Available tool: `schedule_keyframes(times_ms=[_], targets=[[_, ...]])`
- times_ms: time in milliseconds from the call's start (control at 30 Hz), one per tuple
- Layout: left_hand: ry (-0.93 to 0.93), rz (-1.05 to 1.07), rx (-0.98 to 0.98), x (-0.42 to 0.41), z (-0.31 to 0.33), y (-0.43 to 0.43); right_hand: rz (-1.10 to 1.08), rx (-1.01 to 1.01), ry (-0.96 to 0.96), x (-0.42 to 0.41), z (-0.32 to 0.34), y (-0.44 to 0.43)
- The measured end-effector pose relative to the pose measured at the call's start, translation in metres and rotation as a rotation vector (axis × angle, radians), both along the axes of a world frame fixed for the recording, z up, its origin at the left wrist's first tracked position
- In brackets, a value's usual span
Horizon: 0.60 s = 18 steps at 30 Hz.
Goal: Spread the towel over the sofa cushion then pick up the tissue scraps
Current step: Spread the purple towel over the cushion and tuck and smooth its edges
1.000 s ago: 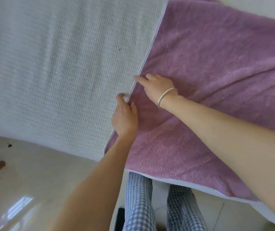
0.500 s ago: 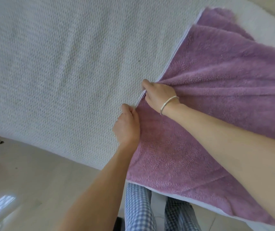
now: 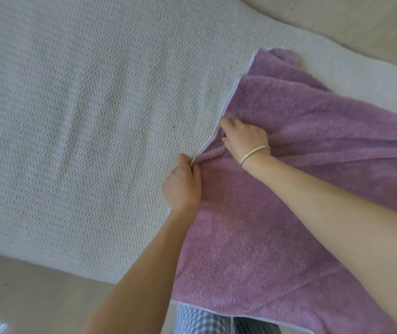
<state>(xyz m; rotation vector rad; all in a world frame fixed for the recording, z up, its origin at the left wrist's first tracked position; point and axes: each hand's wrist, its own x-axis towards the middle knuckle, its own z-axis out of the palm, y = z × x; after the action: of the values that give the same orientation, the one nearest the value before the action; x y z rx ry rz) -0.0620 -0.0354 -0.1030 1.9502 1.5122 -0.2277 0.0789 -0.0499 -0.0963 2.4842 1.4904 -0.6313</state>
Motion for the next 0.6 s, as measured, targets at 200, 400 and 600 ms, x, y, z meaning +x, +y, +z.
schedule_keyframes(times_ms=[200,400,600], targets=[[-0.035,0.069,-0.037,0.011,0.002,0.007,-0.107,0.105,-0.001,0.015,-0.001,0.028],[-0.143,0.019,-0.074,0.059,-0.001,0.025,-0.088,0.067,0.022,0.026,-0.008,0.027],[-0.091,-0.028,-0.021,0.085,-0.003,0.047,-0.08,0.301,-0.016,0.034,-0.007,0.041]])
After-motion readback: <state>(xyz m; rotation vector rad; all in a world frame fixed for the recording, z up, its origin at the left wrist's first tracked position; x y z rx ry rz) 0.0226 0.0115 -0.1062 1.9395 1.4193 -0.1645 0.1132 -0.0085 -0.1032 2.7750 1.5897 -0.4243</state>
